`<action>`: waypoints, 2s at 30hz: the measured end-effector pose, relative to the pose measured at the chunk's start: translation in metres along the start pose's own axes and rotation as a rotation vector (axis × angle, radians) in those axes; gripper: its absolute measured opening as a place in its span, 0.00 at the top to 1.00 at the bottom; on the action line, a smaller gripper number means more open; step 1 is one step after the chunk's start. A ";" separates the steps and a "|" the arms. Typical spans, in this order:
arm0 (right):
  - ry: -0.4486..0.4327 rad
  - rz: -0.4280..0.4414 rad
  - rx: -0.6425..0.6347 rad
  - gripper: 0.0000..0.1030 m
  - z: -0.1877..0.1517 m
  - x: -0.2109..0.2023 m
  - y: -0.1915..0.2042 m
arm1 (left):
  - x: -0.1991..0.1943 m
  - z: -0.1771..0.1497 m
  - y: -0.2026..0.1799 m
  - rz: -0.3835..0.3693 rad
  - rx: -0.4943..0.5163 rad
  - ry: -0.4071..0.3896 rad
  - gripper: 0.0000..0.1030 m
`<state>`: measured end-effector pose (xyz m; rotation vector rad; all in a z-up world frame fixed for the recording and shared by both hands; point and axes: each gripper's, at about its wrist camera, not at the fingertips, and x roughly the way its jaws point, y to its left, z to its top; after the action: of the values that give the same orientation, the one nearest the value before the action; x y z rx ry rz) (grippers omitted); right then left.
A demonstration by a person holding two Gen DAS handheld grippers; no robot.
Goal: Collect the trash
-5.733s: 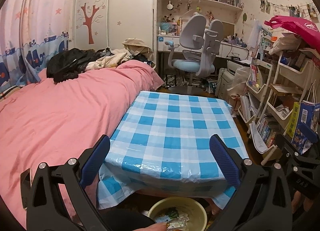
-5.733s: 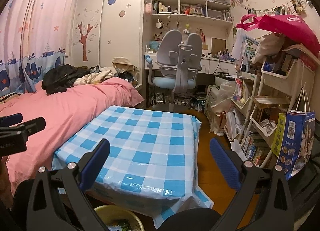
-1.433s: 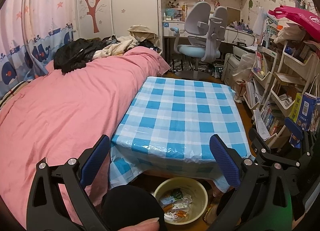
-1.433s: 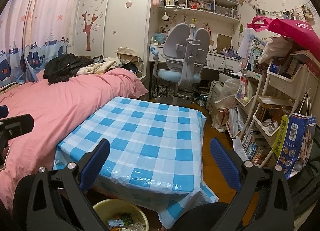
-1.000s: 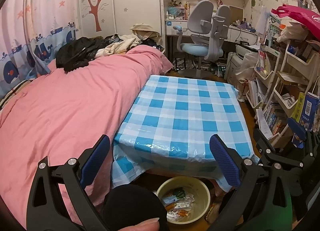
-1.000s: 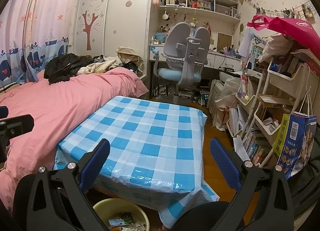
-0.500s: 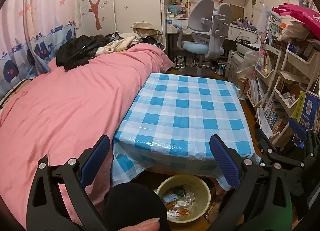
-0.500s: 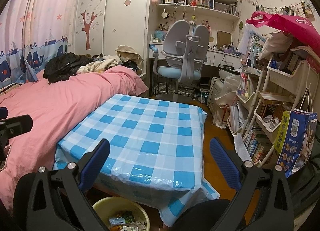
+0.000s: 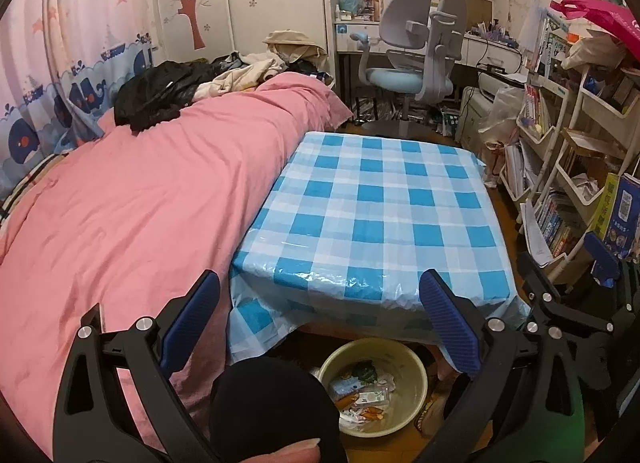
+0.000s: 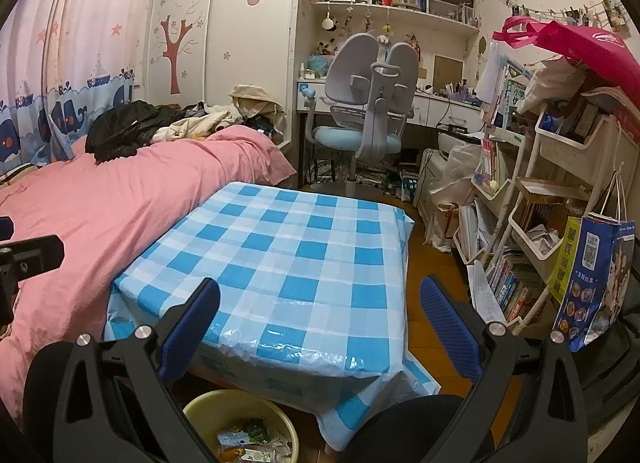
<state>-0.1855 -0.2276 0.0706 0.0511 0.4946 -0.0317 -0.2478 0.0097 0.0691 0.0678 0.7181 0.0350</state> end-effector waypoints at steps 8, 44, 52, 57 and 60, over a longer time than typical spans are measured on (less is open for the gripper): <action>0.001 0.000 -0.001 0.07 0.001 0.001 0.000 | 0.000 0.000 0.000 0.004 0.003 0.000 0.07; -0.037 -0.016 -0.017 0.07 0.008 -0.005 0.001 | -0.002 0.003 -0.002 0.000 0.006 -0.009 0.07; -0.050 -0.020 -0.015 0.07 0.010 -0.007 0.002 | -0.001 0.003 -0.002 -0.001 0.004 -0.009 0.07; -0.087 -0.030 -0.018 0.07 0.012 -0.012 0.001 | -0.002 0.005 -0.002 -0.003 0.003 -0.011 0.07; -0.102 -0.031 -0.019 0.07 0.013 -0.014 0.001 | -0.002 0.005 -0.002 -0.003 0.002 -0.011 0.07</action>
<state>-0.1917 -0.2270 0.0892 0.0234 0.3935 -0.0599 -0.2462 0.0072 0.0736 0.0692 0.7075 0.0313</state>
